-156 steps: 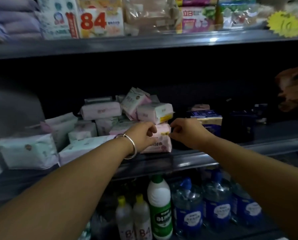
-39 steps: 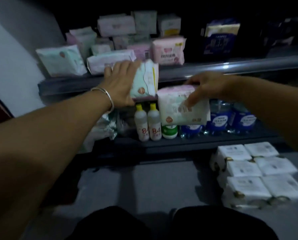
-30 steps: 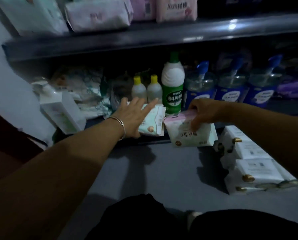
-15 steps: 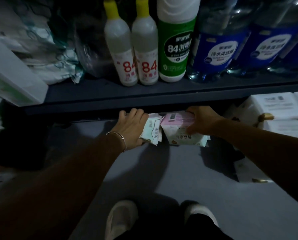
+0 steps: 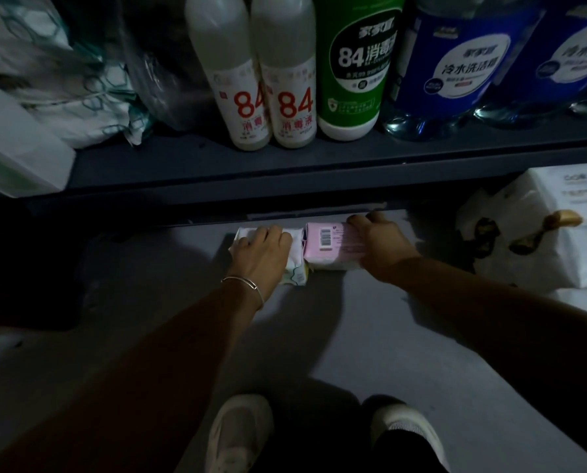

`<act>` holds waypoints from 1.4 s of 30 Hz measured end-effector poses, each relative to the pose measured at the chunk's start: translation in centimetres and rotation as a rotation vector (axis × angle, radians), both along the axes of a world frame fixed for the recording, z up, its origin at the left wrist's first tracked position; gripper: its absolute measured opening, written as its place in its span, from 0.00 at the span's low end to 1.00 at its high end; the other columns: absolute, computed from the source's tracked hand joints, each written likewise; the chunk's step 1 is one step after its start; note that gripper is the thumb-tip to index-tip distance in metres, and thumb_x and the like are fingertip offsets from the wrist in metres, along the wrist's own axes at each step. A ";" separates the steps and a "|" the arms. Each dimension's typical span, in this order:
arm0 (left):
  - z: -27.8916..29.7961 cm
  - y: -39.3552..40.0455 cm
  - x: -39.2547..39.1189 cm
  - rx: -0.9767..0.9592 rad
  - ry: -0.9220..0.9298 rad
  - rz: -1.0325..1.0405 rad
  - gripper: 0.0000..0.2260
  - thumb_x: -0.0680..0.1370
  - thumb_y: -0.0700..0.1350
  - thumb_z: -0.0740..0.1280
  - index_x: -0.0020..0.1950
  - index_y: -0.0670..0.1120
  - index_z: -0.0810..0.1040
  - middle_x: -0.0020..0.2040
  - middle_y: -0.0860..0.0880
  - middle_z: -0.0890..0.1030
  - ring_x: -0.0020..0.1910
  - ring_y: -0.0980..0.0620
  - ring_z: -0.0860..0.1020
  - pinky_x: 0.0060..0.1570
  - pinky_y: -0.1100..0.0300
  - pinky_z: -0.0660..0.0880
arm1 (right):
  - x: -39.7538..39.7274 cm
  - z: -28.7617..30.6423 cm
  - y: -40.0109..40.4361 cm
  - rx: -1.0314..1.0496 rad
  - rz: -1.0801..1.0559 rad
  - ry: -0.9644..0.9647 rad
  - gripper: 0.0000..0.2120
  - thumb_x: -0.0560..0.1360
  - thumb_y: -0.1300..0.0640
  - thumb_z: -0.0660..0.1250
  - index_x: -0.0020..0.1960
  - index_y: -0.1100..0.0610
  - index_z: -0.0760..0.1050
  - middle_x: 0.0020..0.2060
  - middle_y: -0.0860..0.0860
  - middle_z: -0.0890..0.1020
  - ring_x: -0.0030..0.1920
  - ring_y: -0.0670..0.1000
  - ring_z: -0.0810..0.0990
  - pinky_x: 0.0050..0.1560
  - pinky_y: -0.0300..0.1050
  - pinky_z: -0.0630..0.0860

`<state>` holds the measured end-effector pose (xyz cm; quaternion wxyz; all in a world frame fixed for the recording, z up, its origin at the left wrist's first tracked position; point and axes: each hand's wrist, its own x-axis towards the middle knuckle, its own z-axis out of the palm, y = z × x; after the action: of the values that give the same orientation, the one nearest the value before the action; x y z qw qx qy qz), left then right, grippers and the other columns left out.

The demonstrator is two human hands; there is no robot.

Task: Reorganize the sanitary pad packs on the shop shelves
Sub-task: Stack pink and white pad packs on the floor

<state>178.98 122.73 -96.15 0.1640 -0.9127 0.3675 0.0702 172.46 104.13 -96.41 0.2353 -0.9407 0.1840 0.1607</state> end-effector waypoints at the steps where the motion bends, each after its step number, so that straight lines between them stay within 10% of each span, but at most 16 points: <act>1: 0.0 0.1 -0.1 -0.035 -0.033 0.014 0.18 0.72 0.46 0.70 0.60 0.45 0.71 0.57 0.46 0.73 0.56 0.47 0.74 0.49 0.54 0.73 | 0.2 0.0 0.0 -0.003 0.005 -0.025 0.30 0.72 0.65 0.66 0.72 0.52 0.61 0.66 0.57 0.67 0.65 0.60 0.69 0.67 0.52 0.68; 14: -0.5 0.0 1.5 -0.137 0.055 0.100 0.31 0.73 0.36 0.68 0.72 0.44 0.57 0.67 0.43 0.63 0.64 0.46 0.71 0.53 0.54 0.73 | 1.4 0.4 -0.2 0.017 -0.066 -0.103 0.30 0.73 0.69 0.62 0.72 0.55 0.61 0.70 0.58 0.63 0.67 0.59 0.69 0.67 0.48 0.66; 21: 1.6 1.4 2.1 -0.292 0.245 0.141 0.34 0.70 0.46 0.74 0.71 0.45 0.62 0.68 0.46 0.61 0.61 0.45 0.70 0.59 0.54 0.70 | 0.8 1.7 -1.0 0.023 -0.132 0.005 0.34 0.71 0.69 0.67 0.72 0.58 0.58 0.70 0.59 0.64 0.67 0.59 0.69 0.67 0.50 0.69; 27: 8.1 0.9 3.0 -0.357 0.327 0.063 0.20 0.77 0.45 0.66 0.67 0.43 0.67 0.64 0.44 0.67 0.60 0.45 0.71 0.58 0.54 0.69 | 0.9 7.8 -1.4 -0.065 0.045 -0.026 0.18 0.74 0.65 0.65 0.64 0.60 0.70 0.59 0.59 0.77 0.59 0.58 0.76 0.60 0.51 0.74; 42: 35.2 -2.0 0.6 -0.717 0.002 -0.146 0.11 0.77 0.45 0.65 0.58 0.45 0.74 0.54 0.46 0.76 0.51 0.45 0.76 0.51 0.55 0.72 | 0.0 35.4 0.4 -0.027 0.059 -0.602 0.16 0.74 0.62 0.66 0.62 0.60 0.74 0.54 0.61 0.80 0.48 0.61 0.82 0.50 0.52 0.79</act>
<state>179.60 120.70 -60.94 -0.1621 -0.8835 0.4333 -0.0739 172.45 104.52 -61.01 0.2619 -0.9541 0.0805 -0.1210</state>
